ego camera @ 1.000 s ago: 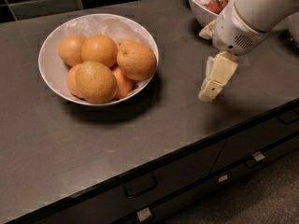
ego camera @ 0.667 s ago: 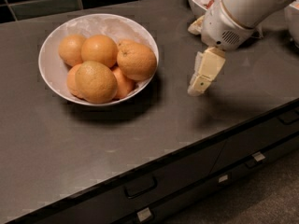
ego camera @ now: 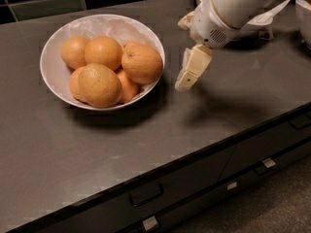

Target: Pick orange from white bowl

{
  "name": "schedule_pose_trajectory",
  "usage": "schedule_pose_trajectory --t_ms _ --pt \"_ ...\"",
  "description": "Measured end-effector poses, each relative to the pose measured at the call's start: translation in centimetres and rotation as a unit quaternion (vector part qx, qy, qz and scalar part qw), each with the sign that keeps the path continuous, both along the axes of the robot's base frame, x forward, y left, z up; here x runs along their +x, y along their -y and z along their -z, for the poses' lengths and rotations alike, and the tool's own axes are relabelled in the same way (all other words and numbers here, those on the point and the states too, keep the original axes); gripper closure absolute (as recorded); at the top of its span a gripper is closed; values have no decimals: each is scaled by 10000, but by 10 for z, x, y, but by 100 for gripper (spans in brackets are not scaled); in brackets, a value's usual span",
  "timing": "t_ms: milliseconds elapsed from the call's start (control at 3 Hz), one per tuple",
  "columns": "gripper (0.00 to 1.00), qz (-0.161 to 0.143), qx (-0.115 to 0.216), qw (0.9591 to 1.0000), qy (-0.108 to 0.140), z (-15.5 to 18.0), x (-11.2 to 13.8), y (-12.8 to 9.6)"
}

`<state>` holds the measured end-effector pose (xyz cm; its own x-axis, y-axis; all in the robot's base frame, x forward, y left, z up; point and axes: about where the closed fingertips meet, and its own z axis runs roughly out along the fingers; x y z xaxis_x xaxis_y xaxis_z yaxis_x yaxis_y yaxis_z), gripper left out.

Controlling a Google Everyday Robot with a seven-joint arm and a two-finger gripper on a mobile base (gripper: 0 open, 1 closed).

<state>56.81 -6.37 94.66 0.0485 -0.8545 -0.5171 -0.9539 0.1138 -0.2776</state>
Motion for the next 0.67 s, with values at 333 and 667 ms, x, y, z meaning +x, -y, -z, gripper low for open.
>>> schedule_pose_trajectory --t_ms 333,667 --pt "3 -98 280 9995 90 1 7 -16" --pt "0 -427 642 9968 229 -8 1 -37"
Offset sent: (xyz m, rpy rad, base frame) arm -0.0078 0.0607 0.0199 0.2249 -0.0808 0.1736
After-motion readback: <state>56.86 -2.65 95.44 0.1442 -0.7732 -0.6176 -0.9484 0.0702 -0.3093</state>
